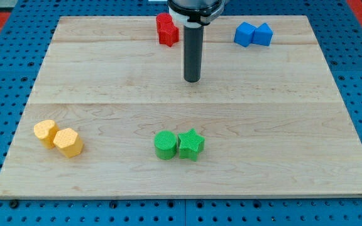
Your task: Move your arm to the right of the blue blocks
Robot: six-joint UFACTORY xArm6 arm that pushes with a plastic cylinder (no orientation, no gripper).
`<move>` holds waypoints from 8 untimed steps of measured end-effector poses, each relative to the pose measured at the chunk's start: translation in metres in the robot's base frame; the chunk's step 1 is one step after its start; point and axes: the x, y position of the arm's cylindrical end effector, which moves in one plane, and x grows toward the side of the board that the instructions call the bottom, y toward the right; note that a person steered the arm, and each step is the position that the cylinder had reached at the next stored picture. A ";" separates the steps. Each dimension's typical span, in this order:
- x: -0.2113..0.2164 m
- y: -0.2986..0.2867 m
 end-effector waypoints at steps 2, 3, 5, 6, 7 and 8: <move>0.001 -0.008; 0.004 -0.008; 0.004 -0.004; 0.004 0.003; 0.004 0.011; 0.004 0.020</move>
